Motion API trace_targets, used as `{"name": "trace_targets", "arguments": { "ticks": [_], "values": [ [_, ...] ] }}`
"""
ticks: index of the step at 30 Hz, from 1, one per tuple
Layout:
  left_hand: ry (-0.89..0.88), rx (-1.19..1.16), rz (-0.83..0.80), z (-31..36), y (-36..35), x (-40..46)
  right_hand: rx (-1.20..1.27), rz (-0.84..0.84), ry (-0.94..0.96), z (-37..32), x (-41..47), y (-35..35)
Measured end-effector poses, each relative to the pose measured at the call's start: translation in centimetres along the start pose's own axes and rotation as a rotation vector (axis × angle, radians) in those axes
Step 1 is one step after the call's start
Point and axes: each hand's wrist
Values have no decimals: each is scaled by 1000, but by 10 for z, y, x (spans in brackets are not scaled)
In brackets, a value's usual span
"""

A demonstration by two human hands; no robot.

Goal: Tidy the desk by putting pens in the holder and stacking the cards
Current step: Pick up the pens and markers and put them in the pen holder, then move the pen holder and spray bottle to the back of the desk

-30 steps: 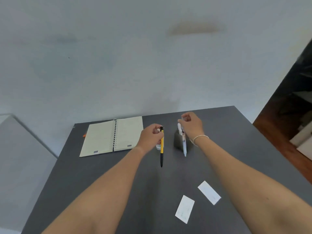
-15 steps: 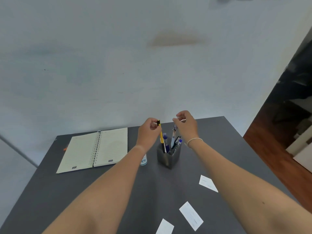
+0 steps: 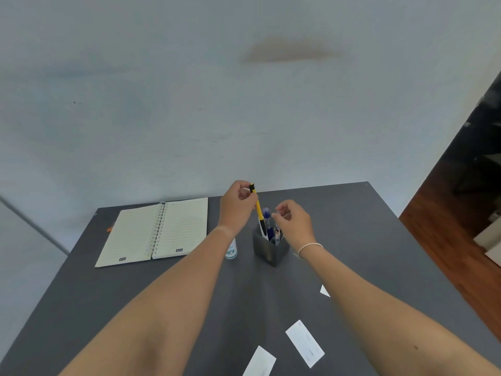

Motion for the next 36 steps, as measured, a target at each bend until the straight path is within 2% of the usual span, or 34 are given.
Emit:
{"name": "trace_targets", "arguments": {
  "ticks": [6,14,20,23,26,30,36],
  "values": [
    [60,104,-45,-20,-7,-3,-37,-14,-11,11,-5,3],
    [122,215,-28,-47,-13,-7,-92,29,10,24,-9,4],
    [77,191,-26,-58,-15,-10,-14,165,-17,33,-18,8],
    [85,225,36,-65,-17,-11,47,211,-87,42,-28,10],
    [133,195,90,-72,-20,-13,105,161,-158,53,-39,7],
    [236,167,-73,-84,-21,-10,127,41,-233,69,-50,1],
    [313,195,-167,-97,-20,-8,160,-68,-295,80,-58,-8]
  ]
}}
Point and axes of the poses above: each hand's wrist, its own x-axis towards the middle knuckle, its own y-axis out of the back of the hand, z = x × y, and after that the axes turned 10 degrees about y, right-handed
